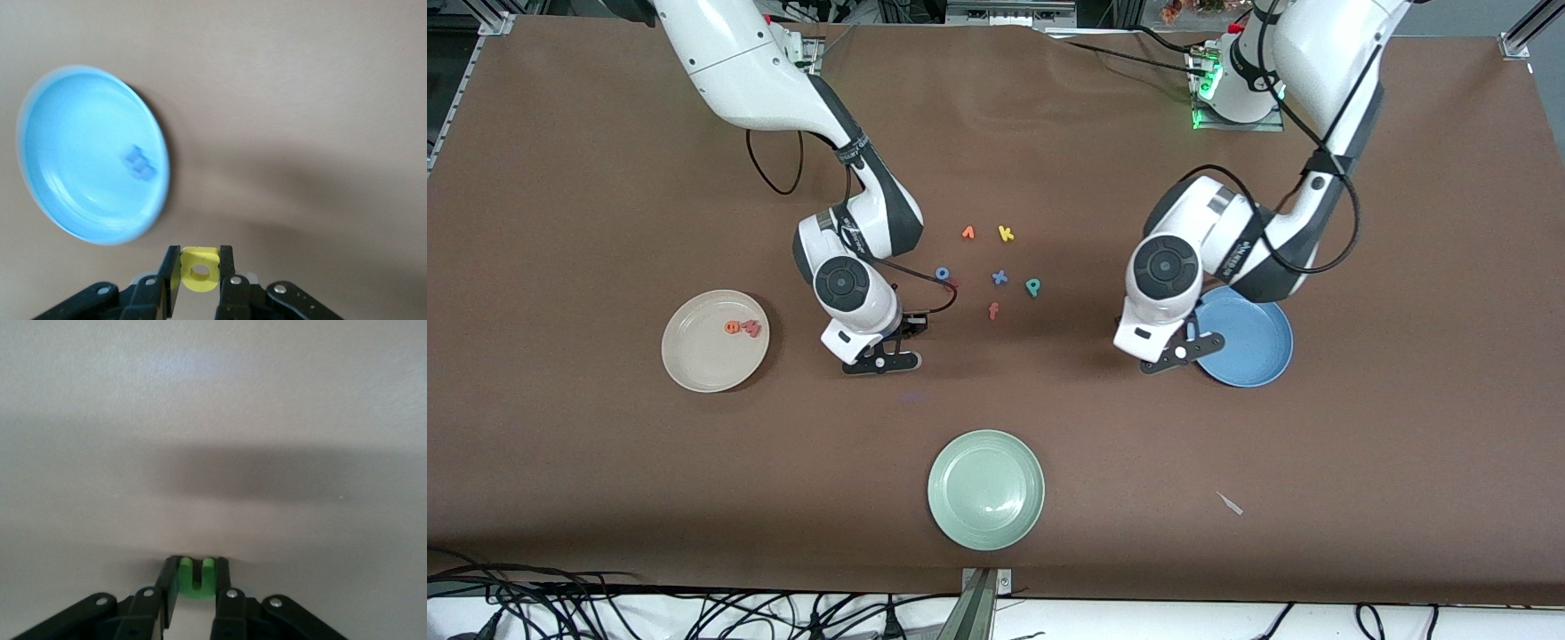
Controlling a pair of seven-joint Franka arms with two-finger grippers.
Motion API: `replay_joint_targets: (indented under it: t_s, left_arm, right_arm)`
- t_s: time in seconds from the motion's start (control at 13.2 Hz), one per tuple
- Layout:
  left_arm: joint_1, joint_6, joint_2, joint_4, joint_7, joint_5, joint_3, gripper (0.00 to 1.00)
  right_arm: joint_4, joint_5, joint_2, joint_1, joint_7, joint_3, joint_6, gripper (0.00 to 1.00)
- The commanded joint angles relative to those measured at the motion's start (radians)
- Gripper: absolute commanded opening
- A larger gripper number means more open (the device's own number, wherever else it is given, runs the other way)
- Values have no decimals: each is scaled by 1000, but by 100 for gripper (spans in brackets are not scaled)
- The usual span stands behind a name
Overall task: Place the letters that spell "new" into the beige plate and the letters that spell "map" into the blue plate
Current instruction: 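Drop the D with the left gripper while the right gripper drops the U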
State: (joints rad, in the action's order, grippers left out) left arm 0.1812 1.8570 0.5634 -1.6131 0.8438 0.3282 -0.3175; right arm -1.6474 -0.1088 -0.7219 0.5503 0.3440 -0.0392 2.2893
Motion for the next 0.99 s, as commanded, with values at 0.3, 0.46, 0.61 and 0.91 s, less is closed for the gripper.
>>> replay_joint_targets:
  t_s: [0.3,0.46,0.61,0.91]
  left_arm:
    - [-170,38,-17,-92,-412,87,-11,4]
    - [-222,192,-23,-212,-436,109,-12,6]
    - [-235,269,-28,-272,-431,109,-14,15]
    - [-233,286,-31,-292,-427,107,-17,100]
  right_arm:
    - [9,-9,85,-64,-287,-105,-250,6]
    - [11,-9,93,-64,-296,-180,-322,6]
    - [11,-15,97,-64,-306,-238,-384,7]
    - [3,-15,94,-95,-321,-309,-415,8]
